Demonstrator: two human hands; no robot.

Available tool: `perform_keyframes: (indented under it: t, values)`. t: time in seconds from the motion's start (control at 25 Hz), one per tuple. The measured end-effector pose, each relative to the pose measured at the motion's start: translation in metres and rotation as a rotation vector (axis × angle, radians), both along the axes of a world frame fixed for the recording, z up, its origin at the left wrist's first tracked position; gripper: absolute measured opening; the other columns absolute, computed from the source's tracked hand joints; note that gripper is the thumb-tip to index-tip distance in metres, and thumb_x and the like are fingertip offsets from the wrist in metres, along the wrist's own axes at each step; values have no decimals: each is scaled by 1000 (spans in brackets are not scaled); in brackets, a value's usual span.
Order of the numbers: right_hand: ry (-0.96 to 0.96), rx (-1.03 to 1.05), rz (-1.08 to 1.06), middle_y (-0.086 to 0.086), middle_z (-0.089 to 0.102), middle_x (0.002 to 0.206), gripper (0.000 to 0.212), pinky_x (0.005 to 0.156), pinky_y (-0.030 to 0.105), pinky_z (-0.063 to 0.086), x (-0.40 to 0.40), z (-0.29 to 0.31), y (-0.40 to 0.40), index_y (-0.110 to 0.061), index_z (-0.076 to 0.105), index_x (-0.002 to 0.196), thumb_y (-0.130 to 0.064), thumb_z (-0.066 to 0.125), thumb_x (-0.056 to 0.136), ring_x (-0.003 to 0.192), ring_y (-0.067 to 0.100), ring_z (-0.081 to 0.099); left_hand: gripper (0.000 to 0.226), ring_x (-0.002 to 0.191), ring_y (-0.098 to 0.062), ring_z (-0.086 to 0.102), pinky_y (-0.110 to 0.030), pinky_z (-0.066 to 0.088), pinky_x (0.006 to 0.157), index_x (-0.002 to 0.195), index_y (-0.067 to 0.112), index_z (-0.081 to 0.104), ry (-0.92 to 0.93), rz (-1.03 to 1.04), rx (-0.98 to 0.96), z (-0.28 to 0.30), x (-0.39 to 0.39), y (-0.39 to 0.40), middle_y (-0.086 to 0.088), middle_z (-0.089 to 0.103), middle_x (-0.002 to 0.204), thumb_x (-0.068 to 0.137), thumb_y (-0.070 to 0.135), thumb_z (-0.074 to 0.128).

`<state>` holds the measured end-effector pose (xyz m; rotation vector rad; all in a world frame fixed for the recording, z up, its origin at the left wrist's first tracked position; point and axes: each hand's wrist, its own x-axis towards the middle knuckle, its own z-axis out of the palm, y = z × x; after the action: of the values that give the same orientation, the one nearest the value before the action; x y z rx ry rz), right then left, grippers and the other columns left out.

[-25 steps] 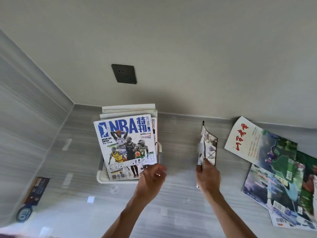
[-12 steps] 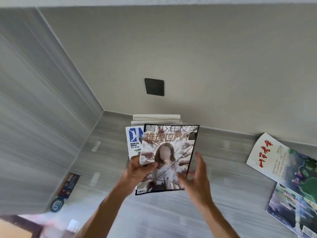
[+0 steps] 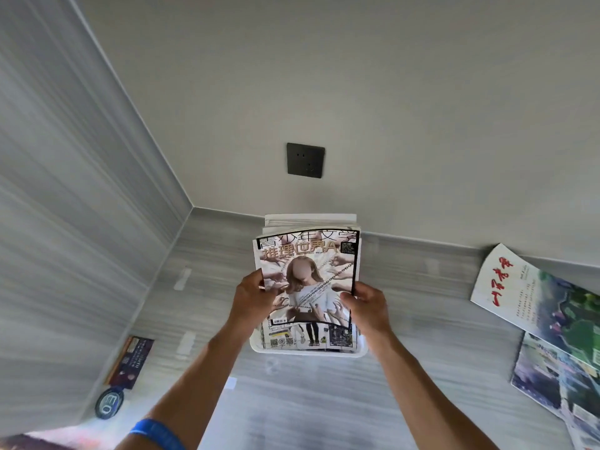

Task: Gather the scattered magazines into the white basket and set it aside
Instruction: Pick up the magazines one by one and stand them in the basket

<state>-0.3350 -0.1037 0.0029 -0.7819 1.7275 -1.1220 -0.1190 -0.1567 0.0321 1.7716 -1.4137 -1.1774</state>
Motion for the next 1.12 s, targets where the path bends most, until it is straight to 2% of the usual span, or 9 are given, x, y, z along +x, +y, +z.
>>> perform_keyframes:
  t: [0.12, 0.24, 0.32, 0.4, 0.52, 0.72, 0.84, 1.0, 1.12]
  values:
    - [-7, 115, 35, -2, 79, 76, 40, 49, 21, 39, 2, -22, 11, -23, 81, 84, 7, 55, 80, 49, 11, 46, 31, 64, 0, 67, -16, 52, 58, 89, 33, 71, -79, -85, 58, -21, 9, 7, 6, 75, 91, 79, 3, 67]
    - [12, 193, -57, 2, 78, 79, 37, 44, 18, 42, 5, -38, 22, -14, 78, 86, 9, 50, 79, 46, 7, 52, 27, 78, -16, 71, -25, 52, 68, 98, 25, 72, -113, -85, 114, -38, 13, 16, -1, 77, 96, 80, 7, 65]
    - [51, 190, -166, 4, 76, 87, 32, 62, 24, 53, 2, -38, 28, -20, 74, 89, 5, 59, 75, 68, 12, 65, 28, 89, -20, 69, -24, 50, 68, 102, 23, 66, -142, -8, -11, -37, 10, 24, -1, 72, 100, 78, 9, 69]
    - [77, 185, -201, 0, 75, 89, 31, 73, 34, 53, -10, -31, 43, -27, 71, 82, 1, 64, 71, 79, 17, 67, 40, 97, -25, 58, -31, 47, 77, 112, 17, 56, -236, 36, -260, -29, -4, 35, -8, 61, 111, 76, 6, 69]
    - [57, 211, -258, 4, 71, 92, 29, 70, 36, 52, -44, -24, 79, -25, 71, 84, 2, 64, 75, 76, 18, 63, 49, 101, -20, 50, -36, 46, 85, 124, 13, 50, -161, -142, -443, -7, -43, 50, -10, 56, 119, 77, 9, 63]
    - [124, 279, -366, 3, 71, 84, 21, 74, 37, 55, -122, -22, 153, -17, 73, 85, 0, 64, 77, 78, 23, 65, 54, 126, -22, 51, -45, 42, 107, 135, 16, 47, 44, -549, -221, -2, -133, 87, -5, 55, 138, 82, 13, 60]
    - [233, 327, -326, 3, 75, 98, 19, 83, 40, 57, -175, -30, 187, -12, 72, 93, -3, 64, 79, 88, 21, 68, 58, 127, -23, 51, -44, 43, 106, 137, 18, 47, -10, -610, -149, -16, -186, 107, -3, 53, 140, 83, 3, 62]
    - [387, 363, -178, 4, 72, 111, 21, 82, 22, 47, -270, -44, 211, -13, 69, 103, -6, 63, 84, 99, 17, 67, 63, 132, -18, 46, -39, 41, 108, 143, 23, 41, -94, -630, -64, -26, -277, 134, 1, 48, 146, 85, 6, 60]
    - [513, 369, -94, 5, 69, 119, 28, 83, 27, 50, -335, -46, 209, -14, 64, 113, -9, 60, 86, 102, 21, 65, 64, 134, -14, 43, -27, 36, 107, 145, 26, 37, -155, -664, -14, -29, -331, 152, 4, 45, 148, 86, 11, 58]
